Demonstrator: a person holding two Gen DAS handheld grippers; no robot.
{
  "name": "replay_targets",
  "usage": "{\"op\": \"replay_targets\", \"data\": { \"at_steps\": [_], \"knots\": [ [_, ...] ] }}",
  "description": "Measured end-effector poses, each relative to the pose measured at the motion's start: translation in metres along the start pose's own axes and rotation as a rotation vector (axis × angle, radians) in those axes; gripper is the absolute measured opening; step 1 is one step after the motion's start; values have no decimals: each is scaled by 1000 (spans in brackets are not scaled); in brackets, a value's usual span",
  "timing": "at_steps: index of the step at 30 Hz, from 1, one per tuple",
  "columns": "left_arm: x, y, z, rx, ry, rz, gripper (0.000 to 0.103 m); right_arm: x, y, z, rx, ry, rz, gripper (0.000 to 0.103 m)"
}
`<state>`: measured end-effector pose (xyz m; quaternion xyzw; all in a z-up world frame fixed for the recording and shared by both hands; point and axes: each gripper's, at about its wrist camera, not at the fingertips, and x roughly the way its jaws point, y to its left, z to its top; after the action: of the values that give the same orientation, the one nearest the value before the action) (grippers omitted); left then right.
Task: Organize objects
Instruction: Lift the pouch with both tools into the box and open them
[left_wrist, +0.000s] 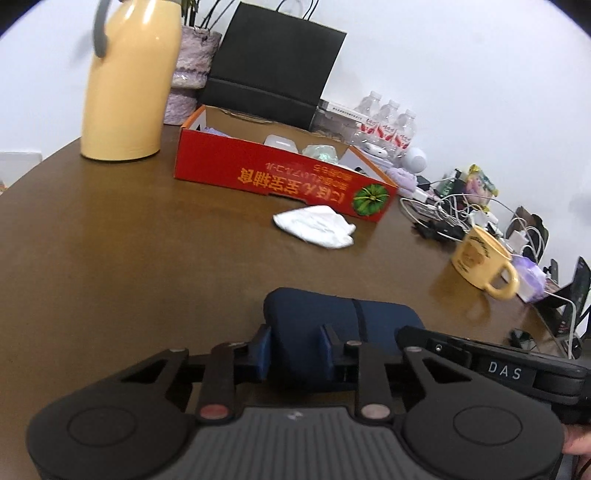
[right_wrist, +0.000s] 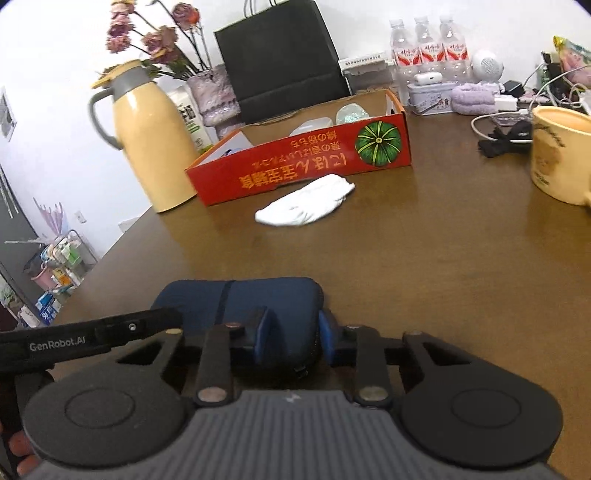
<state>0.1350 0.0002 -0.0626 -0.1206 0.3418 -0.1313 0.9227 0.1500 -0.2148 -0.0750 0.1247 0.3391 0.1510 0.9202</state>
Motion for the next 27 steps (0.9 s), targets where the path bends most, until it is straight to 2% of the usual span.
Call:
{"op": "replay_targets", "data": {
  "at_steps": [4,7,11,14,17,20,24,27],
  "knots": [
    [-26,-11,-6,29,-41,-18,24,-29,10,-8,-37,-28,-8,29],
    [-32,-15,1,40,-77,-34,24,-38,15,1,-63,-63,-18,29],
    [-23,-18,32,78,-126,-55,24,-37,17,33,-95,-123,-33,29],
    [-2,-23,73,148,-188,-50,24,-22,18,74,-129,-174,-50,29],
    [31,-20,120,172,-201,-36,24,10,15,127,-154,-214,-66,28],
    [76,-10,177,163,-171,-22,24,61,2,181,-131,-182,-60,28],
    [153,11,242,139,-45,9,24,144,-17,239,-81,-78,-69,28],
    [213,23,263,130,59,86,24,208,-29,265,-54,26,-109,30]
  ]
}}
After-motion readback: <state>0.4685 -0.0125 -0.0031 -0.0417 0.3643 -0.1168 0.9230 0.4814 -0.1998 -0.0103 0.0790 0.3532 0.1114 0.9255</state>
